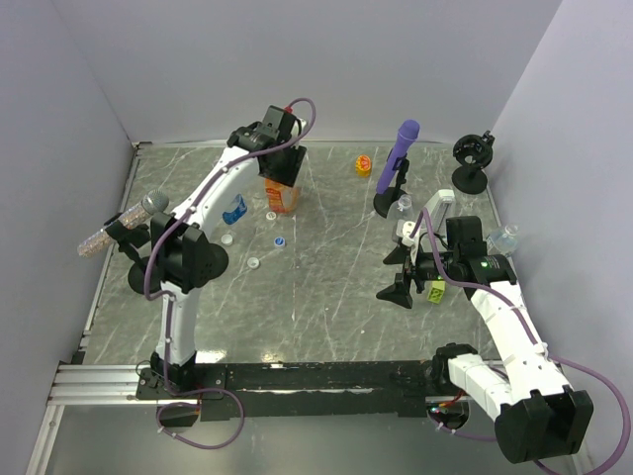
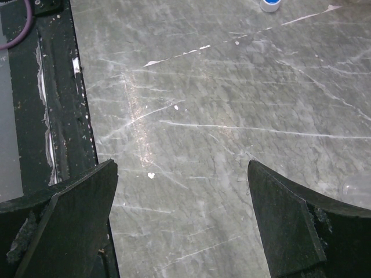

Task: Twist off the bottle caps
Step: Place the plastic bottle at the center of the board, then reset both arms

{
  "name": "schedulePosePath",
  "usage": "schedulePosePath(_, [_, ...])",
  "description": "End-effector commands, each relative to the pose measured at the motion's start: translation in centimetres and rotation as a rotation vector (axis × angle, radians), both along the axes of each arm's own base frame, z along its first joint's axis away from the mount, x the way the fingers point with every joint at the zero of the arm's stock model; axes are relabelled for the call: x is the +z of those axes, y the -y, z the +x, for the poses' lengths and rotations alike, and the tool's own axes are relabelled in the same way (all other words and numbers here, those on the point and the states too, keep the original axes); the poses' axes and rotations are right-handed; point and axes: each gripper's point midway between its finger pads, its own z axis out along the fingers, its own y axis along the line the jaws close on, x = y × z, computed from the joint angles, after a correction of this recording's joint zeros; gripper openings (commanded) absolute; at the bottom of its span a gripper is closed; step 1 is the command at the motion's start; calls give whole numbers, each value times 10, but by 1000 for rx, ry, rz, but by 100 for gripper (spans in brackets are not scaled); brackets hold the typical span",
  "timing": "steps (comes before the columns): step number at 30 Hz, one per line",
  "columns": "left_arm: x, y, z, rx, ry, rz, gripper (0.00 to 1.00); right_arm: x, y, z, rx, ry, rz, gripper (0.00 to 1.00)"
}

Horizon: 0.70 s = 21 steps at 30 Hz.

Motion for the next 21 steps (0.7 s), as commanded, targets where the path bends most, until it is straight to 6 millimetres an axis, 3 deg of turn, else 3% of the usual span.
schedulePosePath(1, [47,0,-9,-6,101,-82,60,1,-3,-1,23,22,14,99])
schedulePosePath(3, [58,1,-17,-14,121,-119,60,2,-3,-1,22,33,12,99])
schedulePosePath(8, [118,4,-47,-62,257,-287,66,7,0,-1,16,56,16,99])
schedulePosePath(12, [188,-6,-95,-125,444,-443,83,21,7,-1,-24,91,78,99])
schedulePosePath(14, [208,-13,-123,-157,523,-516,97,31,9,-1,-41,109,90,99])
schedulePosePath(15, [220,-17,-139,-176,563,-558,97,35,11,1,-66,111,76,99])
schedulePosePath(17, [234,-23,-169,-216,622,-640,97,46,18,-2,-108,124,34,99])
schedulePosePath(18, [226,-27,-179,-212,617,-658,97,54,27,-1,-155,132,15,99])
schedulePosePath(21, [230,-43,-211,-198,646,-712,97,83,37,-6,-240,170,-4,99])
